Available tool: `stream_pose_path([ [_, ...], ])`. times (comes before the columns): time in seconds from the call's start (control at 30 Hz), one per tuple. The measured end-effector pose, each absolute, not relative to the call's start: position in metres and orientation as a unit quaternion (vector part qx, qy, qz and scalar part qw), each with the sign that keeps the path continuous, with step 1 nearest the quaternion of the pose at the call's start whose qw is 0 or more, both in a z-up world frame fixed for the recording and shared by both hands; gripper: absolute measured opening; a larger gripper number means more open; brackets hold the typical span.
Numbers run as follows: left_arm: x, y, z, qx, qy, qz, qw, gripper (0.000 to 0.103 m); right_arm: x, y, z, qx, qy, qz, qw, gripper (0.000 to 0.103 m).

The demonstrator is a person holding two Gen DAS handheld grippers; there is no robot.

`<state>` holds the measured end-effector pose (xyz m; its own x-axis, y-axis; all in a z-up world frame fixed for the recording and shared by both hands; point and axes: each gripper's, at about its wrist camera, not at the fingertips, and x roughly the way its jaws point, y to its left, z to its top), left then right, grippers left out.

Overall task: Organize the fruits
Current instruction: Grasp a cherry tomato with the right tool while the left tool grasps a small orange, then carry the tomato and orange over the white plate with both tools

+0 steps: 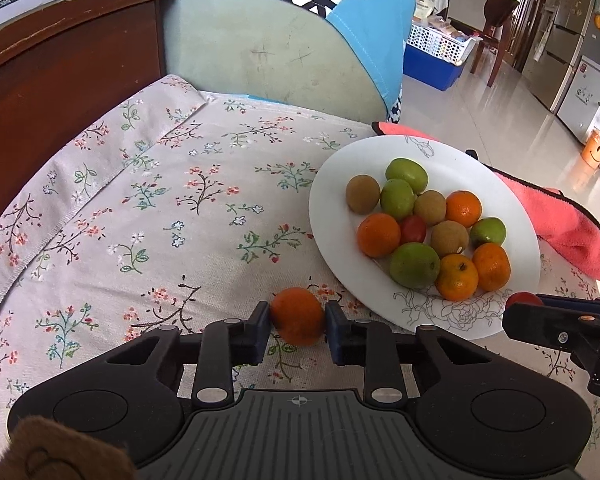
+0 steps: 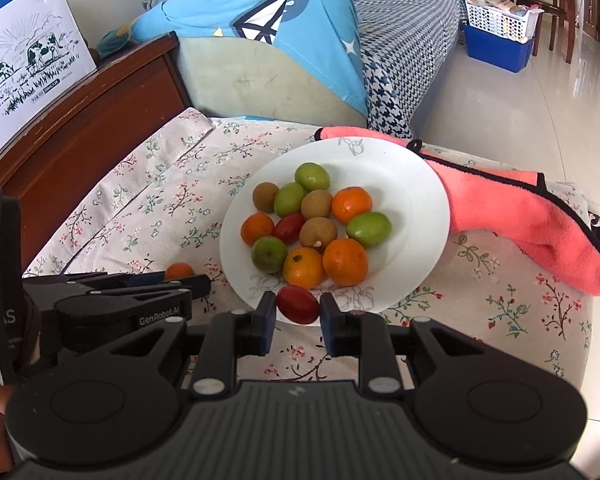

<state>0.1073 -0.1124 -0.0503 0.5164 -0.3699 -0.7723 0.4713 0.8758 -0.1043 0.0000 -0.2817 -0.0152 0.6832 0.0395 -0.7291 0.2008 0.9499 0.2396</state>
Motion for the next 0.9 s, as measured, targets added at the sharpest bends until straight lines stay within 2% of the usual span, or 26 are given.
stream_pose_path([
  [0.57,0.114,-0.121,-0.004,0.014,0.367,-0.262,0.892,0.026,0.004,-0.32,0.013,0.201,0.339,-0.062,0.917,0.024],
  [0.9,0.127,-0.155,-0.005,-0.02,0.36,-0.292,0.886,0.026,0.02,-0.36,0.009,0.254,0.305,-0.113,0.911,0.024],
])
